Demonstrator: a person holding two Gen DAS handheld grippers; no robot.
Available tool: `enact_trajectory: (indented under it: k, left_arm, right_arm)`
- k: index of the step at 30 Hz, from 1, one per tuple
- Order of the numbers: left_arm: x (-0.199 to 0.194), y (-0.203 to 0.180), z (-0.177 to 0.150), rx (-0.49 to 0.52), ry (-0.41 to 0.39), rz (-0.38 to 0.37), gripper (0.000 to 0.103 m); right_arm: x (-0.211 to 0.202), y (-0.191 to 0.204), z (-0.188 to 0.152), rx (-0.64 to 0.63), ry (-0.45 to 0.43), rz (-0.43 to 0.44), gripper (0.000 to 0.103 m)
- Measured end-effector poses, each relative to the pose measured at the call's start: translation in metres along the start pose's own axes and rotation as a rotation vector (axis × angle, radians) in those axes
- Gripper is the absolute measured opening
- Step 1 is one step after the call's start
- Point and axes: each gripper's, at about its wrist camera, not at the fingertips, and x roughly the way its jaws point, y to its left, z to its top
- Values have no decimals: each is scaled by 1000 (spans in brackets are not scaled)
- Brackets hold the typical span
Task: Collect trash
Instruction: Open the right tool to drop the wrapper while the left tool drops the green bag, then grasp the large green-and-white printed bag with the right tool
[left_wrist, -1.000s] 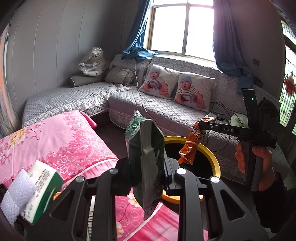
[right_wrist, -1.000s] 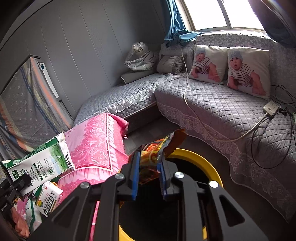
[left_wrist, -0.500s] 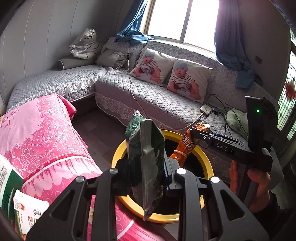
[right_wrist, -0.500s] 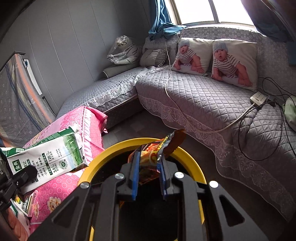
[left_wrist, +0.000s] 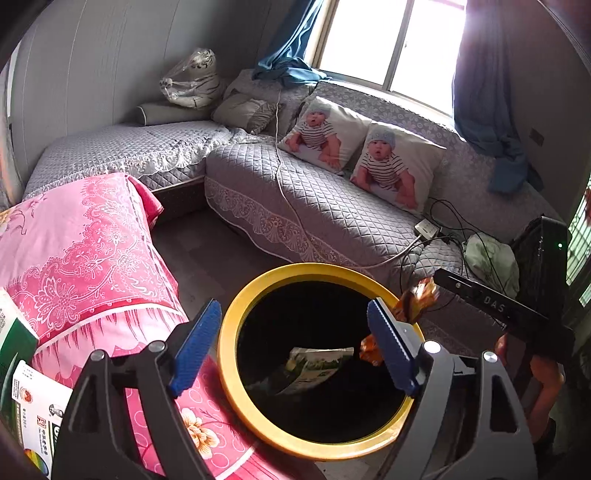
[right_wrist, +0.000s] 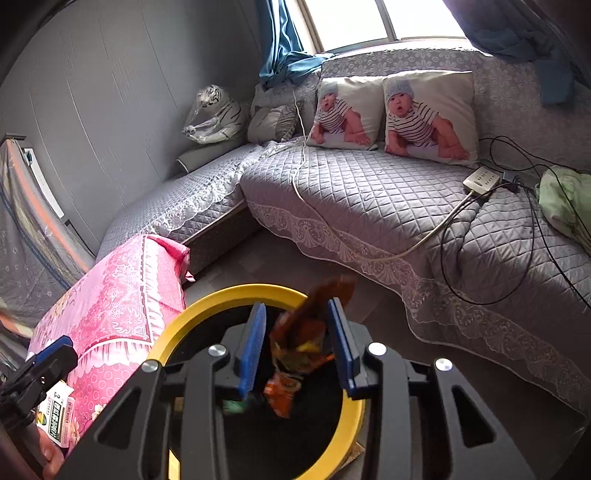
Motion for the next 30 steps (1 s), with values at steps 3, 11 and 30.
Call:
enact_trajectory:
  k: [3, 11, 30]
  left_arm:
    - [-10, 7, -1, -38, -28, 12, 82]
    - [-73, 29, 2, -109, -138, 63, 82]
    - [-320, 195, -116, -270, -276, 532, 93]
  right_arm:
    - [-8, 2, 1, -21, -6, 34, 36]
    - [-33, 26, -3, -63, -34, 151, 36]
    - [-100, 260, -121, -865, 87, 754, 48]
